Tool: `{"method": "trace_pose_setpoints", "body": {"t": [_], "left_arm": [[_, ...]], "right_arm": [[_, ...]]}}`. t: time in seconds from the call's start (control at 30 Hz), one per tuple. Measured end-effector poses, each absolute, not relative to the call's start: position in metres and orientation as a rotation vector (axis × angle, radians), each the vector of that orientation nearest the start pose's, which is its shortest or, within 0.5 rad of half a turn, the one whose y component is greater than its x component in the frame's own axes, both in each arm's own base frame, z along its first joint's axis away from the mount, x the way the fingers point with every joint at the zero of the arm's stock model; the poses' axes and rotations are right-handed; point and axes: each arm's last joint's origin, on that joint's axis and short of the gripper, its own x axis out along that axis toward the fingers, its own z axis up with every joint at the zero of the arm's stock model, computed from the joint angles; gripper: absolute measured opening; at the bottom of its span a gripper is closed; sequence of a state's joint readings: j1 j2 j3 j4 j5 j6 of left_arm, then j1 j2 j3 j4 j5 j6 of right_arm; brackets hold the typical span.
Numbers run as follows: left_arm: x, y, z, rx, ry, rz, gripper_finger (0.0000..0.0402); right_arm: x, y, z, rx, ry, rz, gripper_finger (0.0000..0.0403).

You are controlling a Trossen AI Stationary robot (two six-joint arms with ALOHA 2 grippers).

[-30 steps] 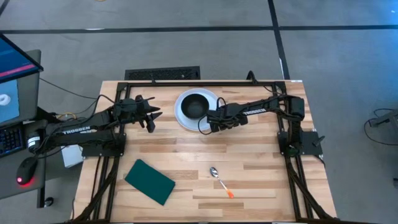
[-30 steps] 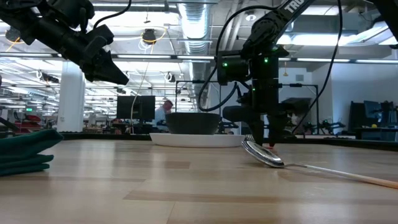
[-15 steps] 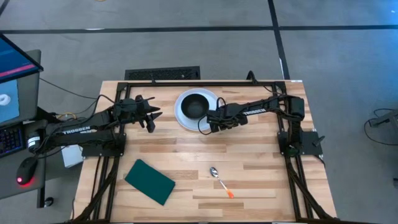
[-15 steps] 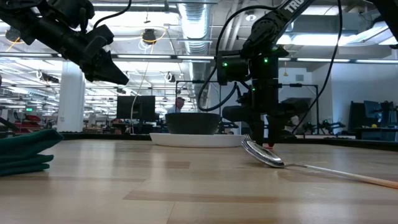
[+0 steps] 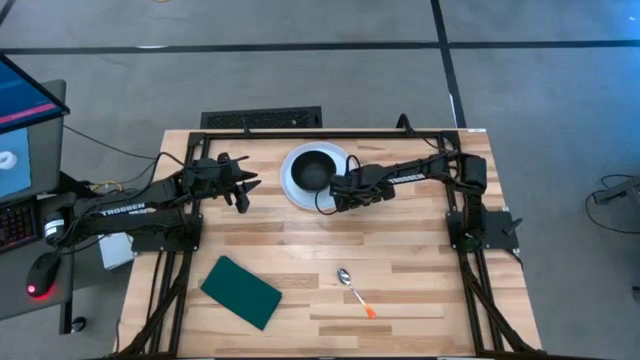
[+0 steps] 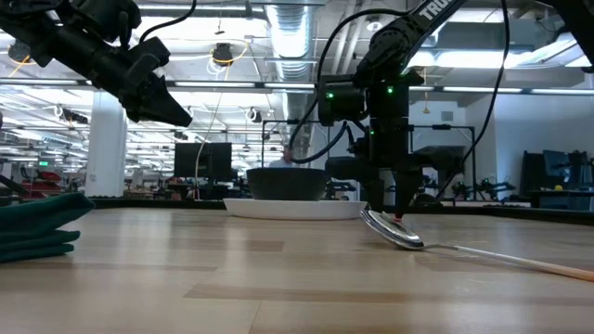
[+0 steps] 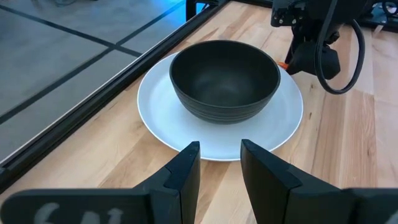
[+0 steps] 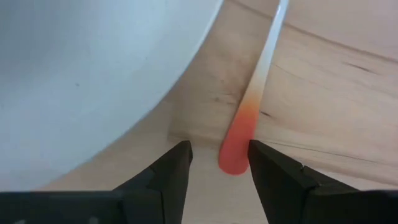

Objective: Set table place
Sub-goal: Place the fork into the black bowl

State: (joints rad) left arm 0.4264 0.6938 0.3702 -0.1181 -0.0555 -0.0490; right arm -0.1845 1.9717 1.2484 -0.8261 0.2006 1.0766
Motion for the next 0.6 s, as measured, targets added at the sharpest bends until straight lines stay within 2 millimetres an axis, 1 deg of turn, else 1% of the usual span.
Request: {"method": "trace_pose_setpoints", "body": {"t": [0.3, 0.6], "left_arm": [[0.1409, 0.0658, 0.2095, -0.130, 0.432, 0.485, 0.0106], [0.1410, 0.0658, 0.2095, -0.130, 0.433, 0.485, 0.0106]], "right_arm": [[0.3418, -0.0693, 0.1337, 0.830, 1.217, -1.113, 0.0180], [0.3418, -0.0694, 0.1339, 0.828, 1.216, -1.114, 0.0181]]}}
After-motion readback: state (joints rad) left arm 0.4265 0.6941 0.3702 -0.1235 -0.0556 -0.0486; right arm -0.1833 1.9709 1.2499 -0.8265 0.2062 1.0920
